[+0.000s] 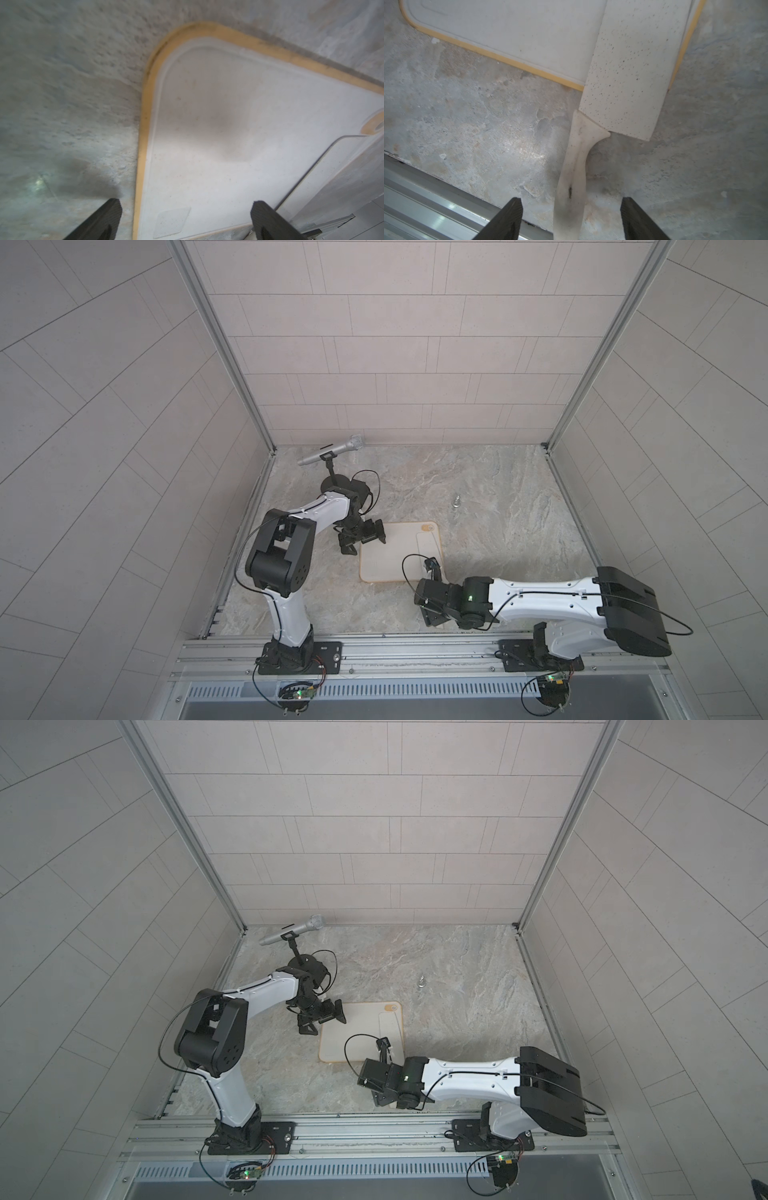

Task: Align the knife with the edge of the cutting board
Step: Adjust the knife at the edge of the cutting board.

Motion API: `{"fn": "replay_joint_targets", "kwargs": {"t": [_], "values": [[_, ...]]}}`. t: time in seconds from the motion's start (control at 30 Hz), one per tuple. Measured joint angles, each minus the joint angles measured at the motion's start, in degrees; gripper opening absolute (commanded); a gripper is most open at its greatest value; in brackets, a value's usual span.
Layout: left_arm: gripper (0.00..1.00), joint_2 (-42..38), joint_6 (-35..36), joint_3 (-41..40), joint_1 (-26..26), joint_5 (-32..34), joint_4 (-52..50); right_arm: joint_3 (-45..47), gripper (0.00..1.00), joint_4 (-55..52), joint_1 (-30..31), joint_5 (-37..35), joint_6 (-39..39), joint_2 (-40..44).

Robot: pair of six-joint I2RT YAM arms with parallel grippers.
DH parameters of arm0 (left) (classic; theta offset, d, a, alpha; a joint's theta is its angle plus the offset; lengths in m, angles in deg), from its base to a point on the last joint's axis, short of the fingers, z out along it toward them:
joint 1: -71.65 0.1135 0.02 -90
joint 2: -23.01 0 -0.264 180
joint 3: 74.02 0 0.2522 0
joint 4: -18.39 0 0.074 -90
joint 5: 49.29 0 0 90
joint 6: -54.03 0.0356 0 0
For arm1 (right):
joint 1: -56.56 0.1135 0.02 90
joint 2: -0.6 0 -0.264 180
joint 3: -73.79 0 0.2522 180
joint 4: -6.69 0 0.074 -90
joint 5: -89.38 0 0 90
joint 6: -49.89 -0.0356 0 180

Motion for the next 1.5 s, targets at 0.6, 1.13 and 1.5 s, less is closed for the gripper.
{"fn": "replay_joint_targets", "kwargs": {"t": [0.6, 1.13, 1.5], "values": [[1.0, 0.94, 0.0, 0.09, -1.55, 1.01, -0.72, 0.09, 0.45, 2.56, 2.34, -3.39, -6.56, -7.54], [1.0, 1.07, 0.02, 0.24, -2.54, 2.16, -1.33, -3.65, 0.24, 1.25, 2.71, -5.81, -9.46, -11.41], [1.0, 1.07, 0.02, 0.24, -2.89, 2.47, -1.36, -6.27, 0.04, -0.76, 2.6, -7.8, -9.97, -13.77]]}}
